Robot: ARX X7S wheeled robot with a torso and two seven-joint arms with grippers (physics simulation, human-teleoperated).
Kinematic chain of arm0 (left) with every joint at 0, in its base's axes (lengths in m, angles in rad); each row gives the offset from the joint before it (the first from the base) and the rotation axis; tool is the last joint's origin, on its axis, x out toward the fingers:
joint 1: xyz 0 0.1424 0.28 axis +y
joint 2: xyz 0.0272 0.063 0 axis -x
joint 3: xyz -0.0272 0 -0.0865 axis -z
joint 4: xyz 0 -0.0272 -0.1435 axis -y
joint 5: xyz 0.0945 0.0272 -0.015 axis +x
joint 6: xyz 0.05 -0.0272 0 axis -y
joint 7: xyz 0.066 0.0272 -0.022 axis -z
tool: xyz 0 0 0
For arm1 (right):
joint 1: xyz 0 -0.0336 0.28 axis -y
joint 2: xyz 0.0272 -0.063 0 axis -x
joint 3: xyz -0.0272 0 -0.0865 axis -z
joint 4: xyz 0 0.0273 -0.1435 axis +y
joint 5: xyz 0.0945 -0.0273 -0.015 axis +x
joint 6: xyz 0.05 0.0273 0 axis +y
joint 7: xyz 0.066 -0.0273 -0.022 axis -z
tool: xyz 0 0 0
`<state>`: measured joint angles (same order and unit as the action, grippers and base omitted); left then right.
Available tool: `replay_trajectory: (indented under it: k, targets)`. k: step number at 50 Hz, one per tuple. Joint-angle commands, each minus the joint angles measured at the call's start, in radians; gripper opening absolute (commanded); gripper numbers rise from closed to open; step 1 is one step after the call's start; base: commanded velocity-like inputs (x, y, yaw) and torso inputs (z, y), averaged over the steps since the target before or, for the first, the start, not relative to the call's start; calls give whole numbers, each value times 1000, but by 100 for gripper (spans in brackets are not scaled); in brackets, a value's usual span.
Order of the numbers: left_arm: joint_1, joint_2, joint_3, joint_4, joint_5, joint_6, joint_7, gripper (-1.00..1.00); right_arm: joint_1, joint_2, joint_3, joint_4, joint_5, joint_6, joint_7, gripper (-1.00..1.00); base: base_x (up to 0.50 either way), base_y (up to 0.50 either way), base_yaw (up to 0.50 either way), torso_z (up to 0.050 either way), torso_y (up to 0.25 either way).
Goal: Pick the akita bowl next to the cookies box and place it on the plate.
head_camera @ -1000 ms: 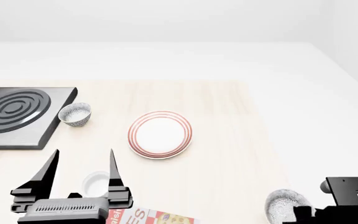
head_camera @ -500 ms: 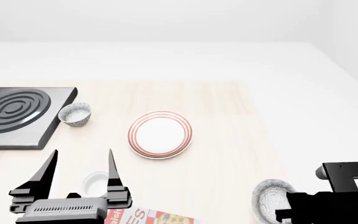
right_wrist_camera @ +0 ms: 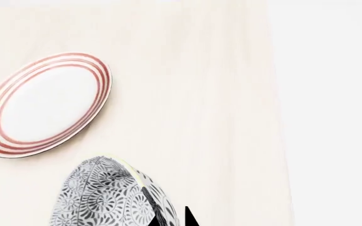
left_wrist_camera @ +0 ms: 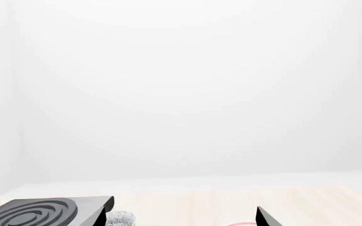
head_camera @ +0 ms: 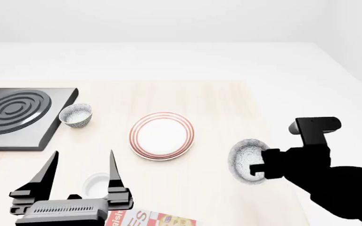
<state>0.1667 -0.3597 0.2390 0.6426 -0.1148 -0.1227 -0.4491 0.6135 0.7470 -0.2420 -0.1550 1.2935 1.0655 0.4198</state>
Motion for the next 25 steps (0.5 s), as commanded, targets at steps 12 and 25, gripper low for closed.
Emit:
replay_trajectory:
  k: [12, 25]
  targets:
    - [-2, -6, 1, -4, -13, 4, -3, 100, 481, -355, -274, 517, -281, -64, -185, -100, 0, 0, 0, 0, 0]
    - [-6, -8, 3, -7, -21, 6, -3, 100, 742, -643, -359, 1195, -479, -390, -426, -100, 0, 0, 0, 0, 0]
